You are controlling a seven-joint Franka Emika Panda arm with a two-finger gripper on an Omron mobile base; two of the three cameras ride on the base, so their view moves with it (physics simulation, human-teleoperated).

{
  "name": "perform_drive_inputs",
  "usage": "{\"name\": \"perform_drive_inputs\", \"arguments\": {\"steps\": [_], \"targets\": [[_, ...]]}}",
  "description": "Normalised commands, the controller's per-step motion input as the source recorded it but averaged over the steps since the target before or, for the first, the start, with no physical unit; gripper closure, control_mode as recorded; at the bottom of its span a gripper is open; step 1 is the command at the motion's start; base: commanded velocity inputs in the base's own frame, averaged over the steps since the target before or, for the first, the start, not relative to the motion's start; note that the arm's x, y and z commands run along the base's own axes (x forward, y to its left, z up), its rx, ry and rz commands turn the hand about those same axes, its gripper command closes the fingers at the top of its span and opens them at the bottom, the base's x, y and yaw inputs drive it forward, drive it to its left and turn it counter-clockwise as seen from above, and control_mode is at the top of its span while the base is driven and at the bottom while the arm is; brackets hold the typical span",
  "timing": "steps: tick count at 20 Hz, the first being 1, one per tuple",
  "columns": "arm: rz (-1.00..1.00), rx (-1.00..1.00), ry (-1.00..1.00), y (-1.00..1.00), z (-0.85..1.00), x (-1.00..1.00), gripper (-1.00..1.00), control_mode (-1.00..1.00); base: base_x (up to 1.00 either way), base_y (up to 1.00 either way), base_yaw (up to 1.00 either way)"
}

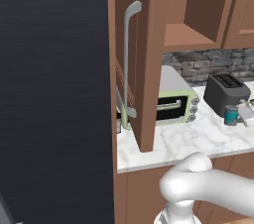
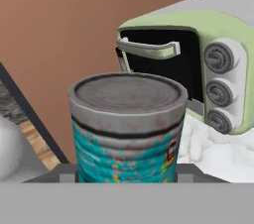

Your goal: Restock the canned food cabinet by taking the new fresh canned food from the counter and placing it in the cabinet. Then, take the old canned food from the cabinet and place it on the counter.

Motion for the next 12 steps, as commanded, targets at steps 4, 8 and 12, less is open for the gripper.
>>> {"name": "perform_drive_inputs", "arguments": {"steps": [4, 8, 12], "targets": [[0.0, 0.0, -0.01, 0.0, -0.41, 0.08, 1.0, -1.0, 0.0, 0.0, 0.0], [0.0, 0.0, -0.04, 0.07, -0.38, 0.14, 1.0, -1.0, 0.0, 0.0, 0.0], [0.0, 0.0, -0.03, 0.06, -0.39, 0.17, 1.0, -1.0, 0.0, 0.0, 0.0]]}}
